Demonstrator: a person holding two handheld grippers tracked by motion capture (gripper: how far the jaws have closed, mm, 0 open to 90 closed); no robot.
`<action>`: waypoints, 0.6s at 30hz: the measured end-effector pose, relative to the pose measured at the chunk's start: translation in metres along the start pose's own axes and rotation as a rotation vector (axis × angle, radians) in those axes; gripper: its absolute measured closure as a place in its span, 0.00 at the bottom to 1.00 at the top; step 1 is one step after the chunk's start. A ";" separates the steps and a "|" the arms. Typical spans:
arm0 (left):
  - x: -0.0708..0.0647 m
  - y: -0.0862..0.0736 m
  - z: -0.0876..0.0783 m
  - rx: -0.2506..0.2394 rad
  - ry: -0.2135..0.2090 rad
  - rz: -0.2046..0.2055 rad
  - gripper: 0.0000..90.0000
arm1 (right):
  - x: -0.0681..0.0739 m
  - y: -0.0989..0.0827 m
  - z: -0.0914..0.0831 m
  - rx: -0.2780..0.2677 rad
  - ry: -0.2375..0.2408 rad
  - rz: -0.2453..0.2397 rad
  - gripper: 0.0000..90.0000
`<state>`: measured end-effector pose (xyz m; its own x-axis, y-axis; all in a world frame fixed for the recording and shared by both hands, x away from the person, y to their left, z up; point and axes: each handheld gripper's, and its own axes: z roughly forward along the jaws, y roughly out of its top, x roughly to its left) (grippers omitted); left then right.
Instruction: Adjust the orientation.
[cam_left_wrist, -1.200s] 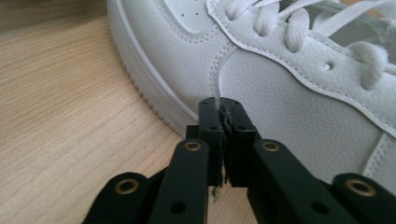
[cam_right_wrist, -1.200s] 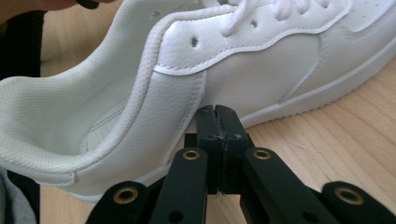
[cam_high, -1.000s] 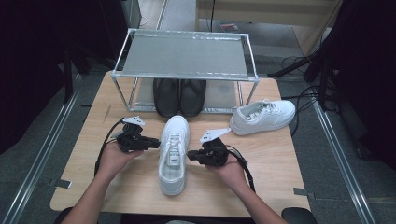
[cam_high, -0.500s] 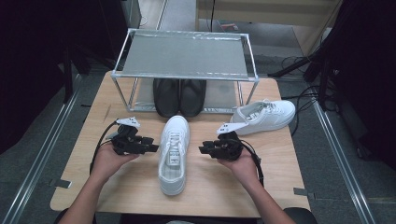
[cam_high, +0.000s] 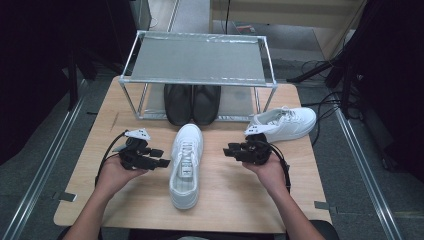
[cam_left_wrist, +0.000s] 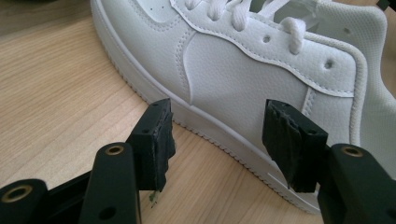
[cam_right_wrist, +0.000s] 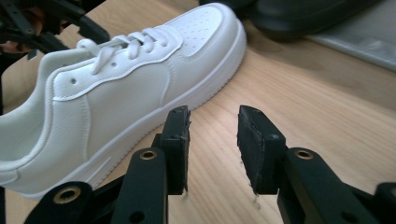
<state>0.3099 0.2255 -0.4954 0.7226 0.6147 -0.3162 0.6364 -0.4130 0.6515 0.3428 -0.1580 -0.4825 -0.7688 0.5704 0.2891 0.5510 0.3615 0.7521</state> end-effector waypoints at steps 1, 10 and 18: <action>0.001 -0.001 -0.001 0.000 0.000 0.001 0.47 | -0.002 0.001 -0.001 -0.001 -0.008 0.001 0.73; 0.000 -0.004 -0.004 -0.009 0.008 -0.010 0.46 | -0.021 0.007 -0.012 0.003 -0.053 0.014 0.71; -0.001 -0.004 -0.003 -0.005 0.007 -0.010 0.46 | -0.040 0.016 -0.016 0.023 -0.112 0.026 0.71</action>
<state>0.3063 0.2284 -0.4960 0.7146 0.6232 -0.3177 0.6420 -0.4040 0.6516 0.3774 -0.1872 -0.4727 -0.7135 0.6585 0.2396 0.5791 0.3616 0.7307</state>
